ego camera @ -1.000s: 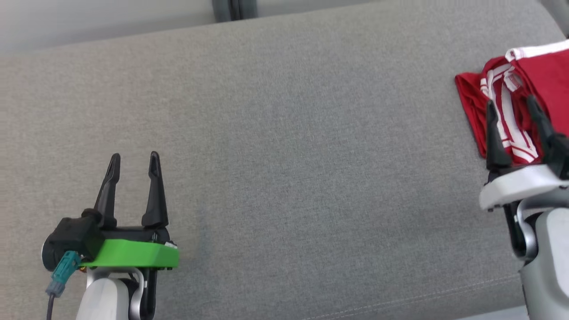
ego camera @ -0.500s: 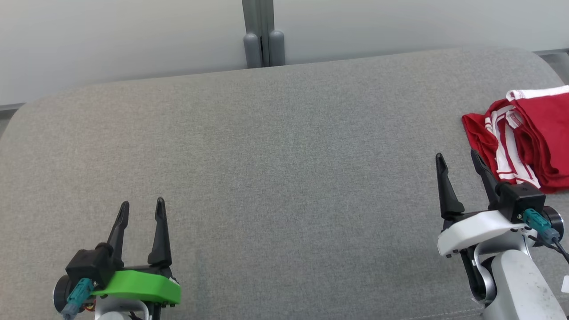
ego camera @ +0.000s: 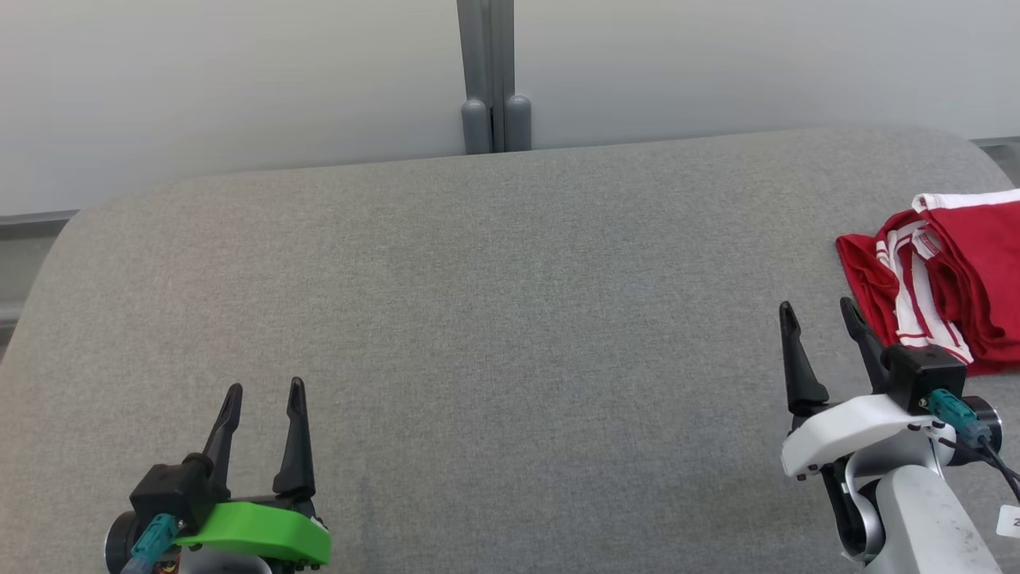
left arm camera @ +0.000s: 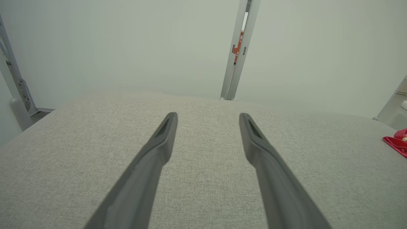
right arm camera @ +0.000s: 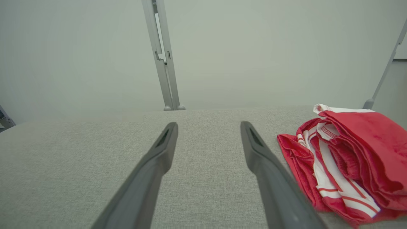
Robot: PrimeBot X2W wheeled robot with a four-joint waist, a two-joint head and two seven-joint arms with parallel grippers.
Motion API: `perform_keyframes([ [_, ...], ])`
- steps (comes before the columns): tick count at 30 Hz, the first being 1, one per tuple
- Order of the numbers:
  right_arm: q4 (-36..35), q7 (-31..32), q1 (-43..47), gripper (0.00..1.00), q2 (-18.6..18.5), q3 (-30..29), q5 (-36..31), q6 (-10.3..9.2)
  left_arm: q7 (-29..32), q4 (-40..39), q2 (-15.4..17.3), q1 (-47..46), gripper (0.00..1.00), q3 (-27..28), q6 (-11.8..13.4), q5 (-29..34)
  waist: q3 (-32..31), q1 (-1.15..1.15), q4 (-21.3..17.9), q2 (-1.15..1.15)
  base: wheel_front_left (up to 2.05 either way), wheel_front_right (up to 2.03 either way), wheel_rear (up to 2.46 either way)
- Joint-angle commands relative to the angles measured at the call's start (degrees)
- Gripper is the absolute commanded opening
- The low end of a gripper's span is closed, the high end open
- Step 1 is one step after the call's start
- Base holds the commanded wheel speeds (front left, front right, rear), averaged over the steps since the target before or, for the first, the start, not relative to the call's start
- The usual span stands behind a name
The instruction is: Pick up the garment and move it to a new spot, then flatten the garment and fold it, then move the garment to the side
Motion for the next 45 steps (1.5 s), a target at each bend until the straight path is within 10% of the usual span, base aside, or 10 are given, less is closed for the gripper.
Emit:
perform_keyframes([
  [1,0.3,-0.4,0.6,1.00,0.0,0.1,0.5,-0.07,0.0,0.0,0.1,0.3,1.00,0.0,-0.2,0.0,0.4,0.00,-0.2,0.00,0.00,0.00,0.00],
  [21,1.0,-1.0,0.3,1.00,1.1,-0.6,0.3,-0.06,0.0,0.1,0.1,-1.2,1.00,-0.7,-0.2,0.5,1.6,0.00,0.0,0.00,0.00,0.00,0.00],
  [22,1.0,-1.0,0.4,0.00,1.1,-0.6,0.2,-0.07,0.0,0.1,0.1,-1.2,0.00,-0.8,-0.2,0.4,1.5,0.00,0.0,0.00,0.00,0.00,0.00],
  [30,4.0,0.2,2.2,0.00,1.7,-0.9,1.5,0.01,0.4,3.0,-0.3,1.0,0.00,-0.9,0.0,-1.3,1.5,0.00,0.0,0.00,0.00,0.00,0.00],
  [45,1.5,4.9,3.0,0.00,1.9,-1.9,23.9,0.00,5.7,1.9,0.2,-0.5,0.00,1.0,0.0,-22.1,1.3,0.00,0.0,0.00,0.00,0.00,0.00],
])
